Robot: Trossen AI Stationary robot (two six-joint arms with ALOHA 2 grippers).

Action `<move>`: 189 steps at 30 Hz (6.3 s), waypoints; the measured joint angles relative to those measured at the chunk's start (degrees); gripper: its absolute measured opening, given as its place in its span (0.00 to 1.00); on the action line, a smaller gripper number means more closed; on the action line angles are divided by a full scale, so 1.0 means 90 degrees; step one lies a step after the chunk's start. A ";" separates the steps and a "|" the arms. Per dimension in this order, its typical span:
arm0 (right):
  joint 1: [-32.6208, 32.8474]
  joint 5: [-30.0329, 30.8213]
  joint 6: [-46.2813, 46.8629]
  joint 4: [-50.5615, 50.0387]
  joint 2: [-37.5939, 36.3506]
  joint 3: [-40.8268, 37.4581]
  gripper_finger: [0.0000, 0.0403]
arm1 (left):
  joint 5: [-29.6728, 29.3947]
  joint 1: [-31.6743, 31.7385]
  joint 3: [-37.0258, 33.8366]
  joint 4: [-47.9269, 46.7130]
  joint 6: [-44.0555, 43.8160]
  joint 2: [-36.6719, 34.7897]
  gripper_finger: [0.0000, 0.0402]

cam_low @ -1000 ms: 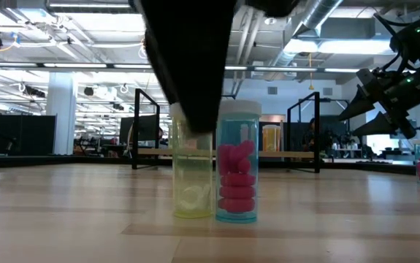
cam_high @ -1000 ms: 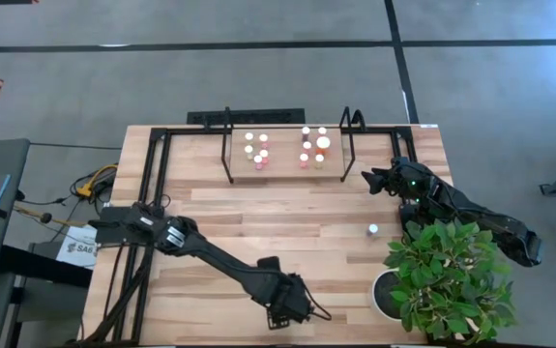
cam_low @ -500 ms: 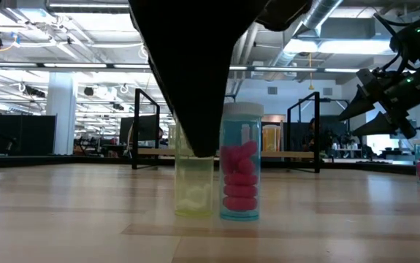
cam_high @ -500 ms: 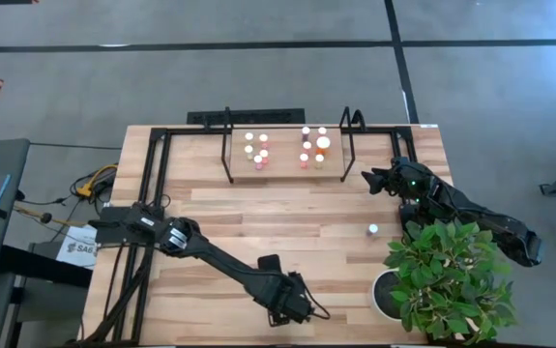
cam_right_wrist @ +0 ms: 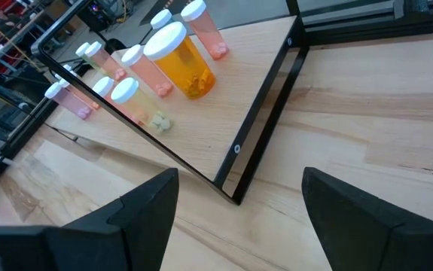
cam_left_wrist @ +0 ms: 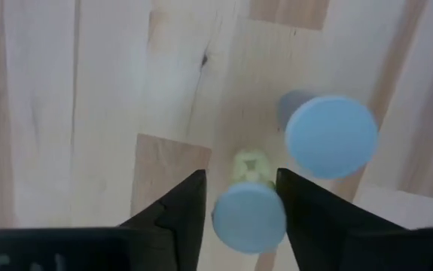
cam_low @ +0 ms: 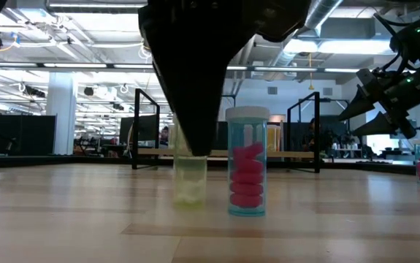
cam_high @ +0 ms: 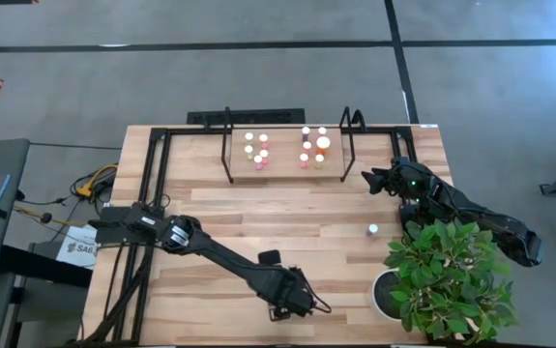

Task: Pick and place medicine bottles onto shelf by color
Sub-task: Put the yellow pill bottle on the shelf

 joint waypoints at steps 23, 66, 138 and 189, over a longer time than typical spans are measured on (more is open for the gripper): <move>0.0002 0.0000 0.0000 0.0005 0.0000 0.0000 0.76 | -0.0095 0.0558 0.0695 -0.1091 0.0994 -0.0012 0.30; 0.0002 0.0000 0.0000 0.0005 0.0000 0.0000 0.76 | 0.1241 0.4912 0.0770 -0.1349 0.2340 -0.0221 0.30; 0.0002 0.0001 0.0000 0.0005 0.0000 0.0000 0.76 | 0.0681 0.6536 0.0542 0.0490 0.4943 -0.0442 0.30; 0.0000 0.0000 0.0000 0.0007 0.0000 0.0000 0.76 | 0.0684 0.6423 0.0542 0.0347 0.4444 -0.0442 0.30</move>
